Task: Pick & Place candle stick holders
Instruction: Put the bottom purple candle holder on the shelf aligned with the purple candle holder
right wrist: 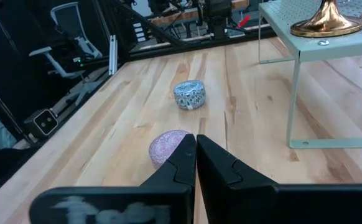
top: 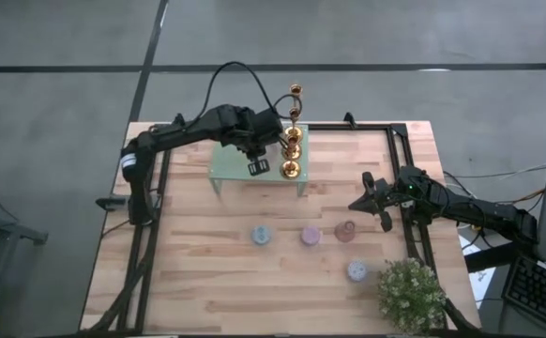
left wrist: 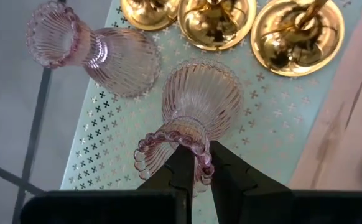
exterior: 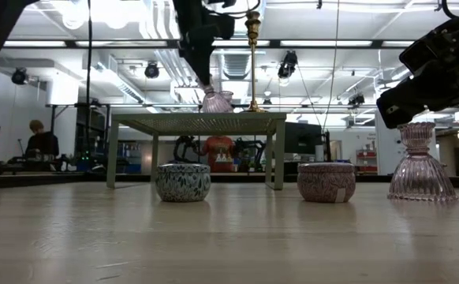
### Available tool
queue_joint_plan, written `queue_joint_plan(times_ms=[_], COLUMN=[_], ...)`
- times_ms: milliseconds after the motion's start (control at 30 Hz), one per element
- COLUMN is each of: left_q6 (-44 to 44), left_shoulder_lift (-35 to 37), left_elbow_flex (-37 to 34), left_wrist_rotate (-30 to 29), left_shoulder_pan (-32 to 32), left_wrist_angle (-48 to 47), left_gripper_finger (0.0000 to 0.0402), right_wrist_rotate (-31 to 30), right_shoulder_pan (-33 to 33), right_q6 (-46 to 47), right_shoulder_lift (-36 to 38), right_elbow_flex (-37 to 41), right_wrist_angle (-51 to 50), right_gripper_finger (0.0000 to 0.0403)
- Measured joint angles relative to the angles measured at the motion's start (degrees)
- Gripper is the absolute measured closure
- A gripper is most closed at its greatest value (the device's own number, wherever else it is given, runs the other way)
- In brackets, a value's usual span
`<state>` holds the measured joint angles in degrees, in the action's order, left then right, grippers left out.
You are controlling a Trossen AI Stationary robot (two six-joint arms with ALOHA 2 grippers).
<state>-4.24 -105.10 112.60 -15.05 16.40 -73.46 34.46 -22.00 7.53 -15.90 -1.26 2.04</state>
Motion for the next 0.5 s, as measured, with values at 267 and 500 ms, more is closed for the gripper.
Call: queue_joint_plan(times_ms=[267, 500], left_q6=[-0.64, -0.33], left_shoulder_lift=[-0.05, -0.05], left_elbow_flex=[-0.13, -0.31], left_wrist_rotate=[0.06, 0.07], left_shoulder_pan=[0.00, 0.00], left_wrist_angle=[0.61, 3.91], left_gripper_finger=[0.0345, 0.0335], right_wrist_rotate=[0.00, 0.01], right_shoulder_pan=[0.00, -0.01], right_q6=[-0.02, -0.04], right_shoulder_lift=[0.00, 0.00], right_elbow_flex=[0.00, 0.00], right_wrist_angle=[0.00, 0.00], right_gripper_finger=[0.0394, 0.0394])
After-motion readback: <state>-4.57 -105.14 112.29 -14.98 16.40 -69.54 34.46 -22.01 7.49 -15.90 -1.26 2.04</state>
